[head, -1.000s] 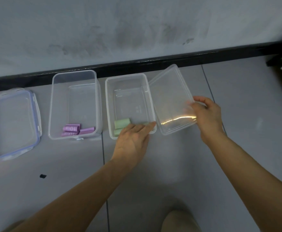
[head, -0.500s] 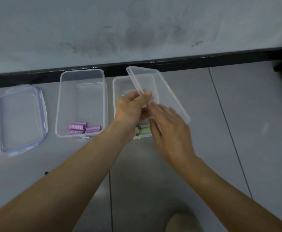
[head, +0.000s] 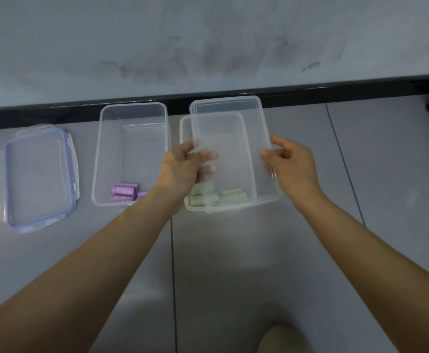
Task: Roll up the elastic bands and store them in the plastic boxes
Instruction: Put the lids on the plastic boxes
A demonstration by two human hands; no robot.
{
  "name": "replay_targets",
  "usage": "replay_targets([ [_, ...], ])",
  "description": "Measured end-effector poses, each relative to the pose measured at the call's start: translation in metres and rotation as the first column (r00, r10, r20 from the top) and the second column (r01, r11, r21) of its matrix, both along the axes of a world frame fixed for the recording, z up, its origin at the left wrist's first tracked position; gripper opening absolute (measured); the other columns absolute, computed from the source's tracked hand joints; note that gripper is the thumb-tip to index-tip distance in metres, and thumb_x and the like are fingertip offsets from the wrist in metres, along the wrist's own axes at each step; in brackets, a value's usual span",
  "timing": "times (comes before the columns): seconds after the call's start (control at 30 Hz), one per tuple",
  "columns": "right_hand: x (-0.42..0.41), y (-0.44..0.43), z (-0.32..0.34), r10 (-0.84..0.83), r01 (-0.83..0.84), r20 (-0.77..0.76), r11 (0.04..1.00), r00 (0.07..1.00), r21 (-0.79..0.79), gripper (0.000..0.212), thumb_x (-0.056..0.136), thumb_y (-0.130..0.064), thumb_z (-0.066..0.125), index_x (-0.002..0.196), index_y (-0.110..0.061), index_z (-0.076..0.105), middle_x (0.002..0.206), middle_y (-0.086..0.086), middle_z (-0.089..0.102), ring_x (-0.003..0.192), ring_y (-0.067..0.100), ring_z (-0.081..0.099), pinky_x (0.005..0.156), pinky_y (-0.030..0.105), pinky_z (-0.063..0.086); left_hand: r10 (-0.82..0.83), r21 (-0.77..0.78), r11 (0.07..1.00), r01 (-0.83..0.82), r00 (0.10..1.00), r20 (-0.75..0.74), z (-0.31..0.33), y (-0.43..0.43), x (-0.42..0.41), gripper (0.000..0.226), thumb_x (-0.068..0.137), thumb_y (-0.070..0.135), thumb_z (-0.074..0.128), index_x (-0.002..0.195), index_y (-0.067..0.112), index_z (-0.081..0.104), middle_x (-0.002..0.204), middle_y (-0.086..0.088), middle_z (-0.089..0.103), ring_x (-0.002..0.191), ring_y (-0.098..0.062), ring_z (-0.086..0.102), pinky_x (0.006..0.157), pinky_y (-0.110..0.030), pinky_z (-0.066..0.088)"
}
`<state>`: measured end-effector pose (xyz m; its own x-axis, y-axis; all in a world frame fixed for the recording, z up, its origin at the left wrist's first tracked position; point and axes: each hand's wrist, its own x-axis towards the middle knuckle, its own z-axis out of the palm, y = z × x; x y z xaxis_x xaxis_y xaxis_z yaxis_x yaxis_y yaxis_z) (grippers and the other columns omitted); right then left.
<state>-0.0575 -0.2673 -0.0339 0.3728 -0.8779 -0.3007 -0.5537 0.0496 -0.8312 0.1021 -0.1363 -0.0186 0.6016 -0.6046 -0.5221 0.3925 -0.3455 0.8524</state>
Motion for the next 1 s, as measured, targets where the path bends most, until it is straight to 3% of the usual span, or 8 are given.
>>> replay_targets([
  [0.07, 0.008, 0.0, -0.004, -0.003, 0.003, 0.006, 1.0, 1.0, 0.022, 0.039, 0.088, -0.025, 0.071, 0.127, -0.024, 0.066, 0.086, -0.005, 0.073, 0.076, 0.011, 0.069, 0.089, 0.04, 0.057, 0.009, 0.061, 0.998, -0.017, 0.993, 0.122, -0.005, 0.002, 0.005, 0.052, 0.096, 0.015, 0.058, 0.144, 0.012, 0.039, 0.1, -0.007, 0.073, 0.069, -0.015, 0.067, 0.066, -0.024, 0.058],
  [0.13, 0.014, 0.002, -0.007, -0.013, 0.013, -0.016, 1.0, 1.0, 0.011, 0.038, 0.088, -0.028, 0.07, 0.125, -0.026, 0.066, 0.088, -0.009, 0.072, 0.081, 0.009, 0.069, 0.091, 0.037, 0.056, -0.029, 0.159, 0.987, -0.028, 0.938, 0.345, -0.013, 0.003, 0.009, 0.055, 0.094, 0.024, 0.062, 0.145, 0.019, 0.042, 0.099, -0.005, 0.071, 0.074, -0.014, 0.067, 0.075, -0.031, 0.058],
  [0.27, 0.025, 0.003, -0.008, 0.013, -0.019, -0.104, 0.998, 0.994, -0.052, 0.038, 0.089, -0.034, 0.068, 0.126, -0.028, 0.066, 0.094, -0.013, 0.069, 0.09, 0.009, 0.065, 0.096, 0.035, 0.051, -0.193, 0.348, 0.937, -0.026, 0.793, 0.578, -0.021, 0.006, 0.012, 0.051, 0.095, 0.033, 0.059, 0.143, 0.022, 0.046, 0.125, 0.002, 0.059, 0.107, -0.02, 0.06, 0.097, -0.036, 0.048],
  [0.43, 0.031, 0.005, -0.012, 0.036, -0.049, -0.169, 0.996, 0.985, -0.07, 0.039, 0.092, -0.036, 0.065, 0.13, -0.026, 0.063, 0.099, -0.011, 0.065, 0.095, 0.011, 0.063, 0.096, 0.033, 0.05, -0.358, 0.503, 0.864, 0.017, 0.722, 0.592, -0.02, 0.003, 0.018, 0.052, 0.098, 0.033, 0.053, 0.146, 0.018, 0.04, 0.144, -0.004, 0.041, 0.122, -0.025, 0.05, 0.104, -0.035, 0.038],
  [0.57, 0.031, 0.007, -0.016, 0.042, -0.054, -0.181, 0.996, 0.983, -0.064, 0.039, 0.093, -0.035, 0.065, 0.13, -0.023, 0.063, 0.097, -0.012, 0.061, 0.09, 0.008, 0.058, 0.087, 0.024, 0.044, -0.448, 0.579, 0.814, 0.043, 0.681, 0.58, -0.019, -0.002, 0.027, 0.049, 0.098, 0.034, 0.053, 0.143, 0.017, 0.044, 0.133, -0.007, 0.056, 0.117, -0.028, 0.054, 0.098, -0.038, 0.042],
  [0.7, 0.032, 0.011, -0.02, 0.054, -0.068, -0.186, 0.995, 0.981, -0.071, 0.039, 0.094, -0.032, 0.064, 0.132, -0.021, 0.062, 0.093, -0.013, 0.058, 0.088, 0.007, 0.055, 0.085, 0.022, 0.041, -0.487, 0.627, 0.778, 0.038, 0.667, 0.564, -0.017, -0.001, 0.028, 0.039, 0.098, 0.033, 0.053, 0.133, 0.016, 0.052, 0.121, -0.006, 0.064, 0.107, -0.028, 0.06, 0.082, -0.032, 0.042],
  [1.0, 0.032, 0.01, -0.023, 0.062, -0.076, -0.194, 0.995, 0.979, -0.068, 0.039, 0.095, -0.031, 0.064, 0.133, -0.021, 0.061, 0.095, -0.011, 0.06, 0.089, 0.009, 0.056, 0.085, 0.023, 0.041, -0.578, 0.67, 0.74, 0.057, 0.564, 0.59, -0.025, 0.001, 0.03, 0.036, 0.097, 0.036, 0.054, 0.125, 0.014, 0.055, 0.11, -0.009, 0.067, 0.097, -0.029, 0.064, 0.077, -0.035, 0.047],
])
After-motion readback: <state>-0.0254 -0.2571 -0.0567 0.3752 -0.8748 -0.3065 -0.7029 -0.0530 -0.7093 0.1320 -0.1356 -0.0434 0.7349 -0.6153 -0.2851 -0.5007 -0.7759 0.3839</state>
